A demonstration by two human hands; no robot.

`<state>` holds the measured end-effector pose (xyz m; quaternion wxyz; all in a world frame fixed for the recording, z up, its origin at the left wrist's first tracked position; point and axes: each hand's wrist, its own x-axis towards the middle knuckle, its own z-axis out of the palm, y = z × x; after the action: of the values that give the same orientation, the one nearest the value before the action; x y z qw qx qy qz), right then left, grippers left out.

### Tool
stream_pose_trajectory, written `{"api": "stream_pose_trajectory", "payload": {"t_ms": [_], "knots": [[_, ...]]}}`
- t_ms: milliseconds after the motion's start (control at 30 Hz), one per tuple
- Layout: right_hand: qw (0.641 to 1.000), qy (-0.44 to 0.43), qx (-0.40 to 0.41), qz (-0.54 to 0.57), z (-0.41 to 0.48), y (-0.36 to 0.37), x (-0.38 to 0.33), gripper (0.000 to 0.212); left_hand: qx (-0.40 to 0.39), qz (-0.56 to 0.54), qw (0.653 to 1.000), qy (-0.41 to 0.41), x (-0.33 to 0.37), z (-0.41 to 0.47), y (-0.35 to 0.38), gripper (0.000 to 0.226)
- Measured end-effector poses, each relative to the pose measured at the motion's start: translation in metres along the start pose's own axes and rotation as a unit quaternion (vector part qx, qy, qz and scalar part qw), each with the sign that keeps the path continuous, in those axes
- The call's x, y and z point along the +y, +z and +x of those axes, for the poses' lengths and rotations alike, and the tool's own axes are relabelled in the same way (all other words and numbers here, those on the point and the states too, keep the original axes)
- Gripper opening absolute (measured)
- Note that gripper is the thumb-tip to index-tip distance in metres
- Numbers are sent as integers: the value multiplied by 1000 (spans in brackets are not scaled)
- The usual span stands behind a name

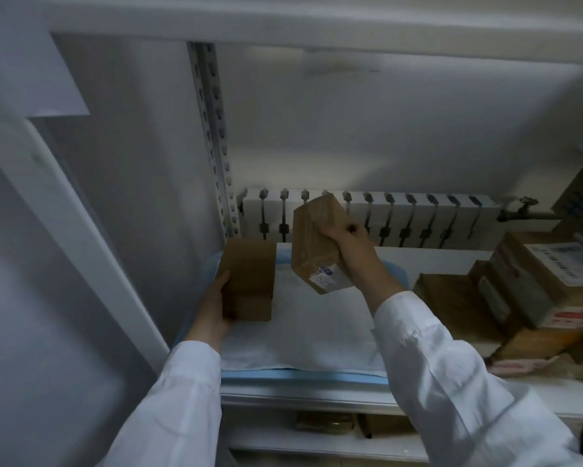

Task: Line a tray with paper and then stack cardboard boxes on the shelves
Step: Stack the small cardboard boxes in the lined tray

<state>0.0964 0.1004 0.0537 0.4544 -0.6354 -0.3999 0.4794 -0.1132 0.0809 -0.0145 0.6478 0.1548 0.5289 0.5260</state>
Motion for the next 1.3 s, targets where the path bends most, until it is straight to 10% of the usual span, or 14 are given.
{"api": "stream_pose_trajectory", "payload": {"t_ms": [500, 733, 867, 1300], "knots": [[997, 26, -68, -13, 8, 48, 3, 88, 142, 124, 981, 49, -22, 16, -12, 55], [992, 55, -108, -20, 1, 75, -2, 92, 293, 335, 882, 156, -2, -4, -10, 57], [993, 37, -85, -70, -8, 92, -1, 102, 143, 270, 890, 338, 15, -29, 6, 34], [980, -17, -99, -174, -24, 96, -12, 47, 24, 241, 947, 209, 18, -26, 1, 37]]}}
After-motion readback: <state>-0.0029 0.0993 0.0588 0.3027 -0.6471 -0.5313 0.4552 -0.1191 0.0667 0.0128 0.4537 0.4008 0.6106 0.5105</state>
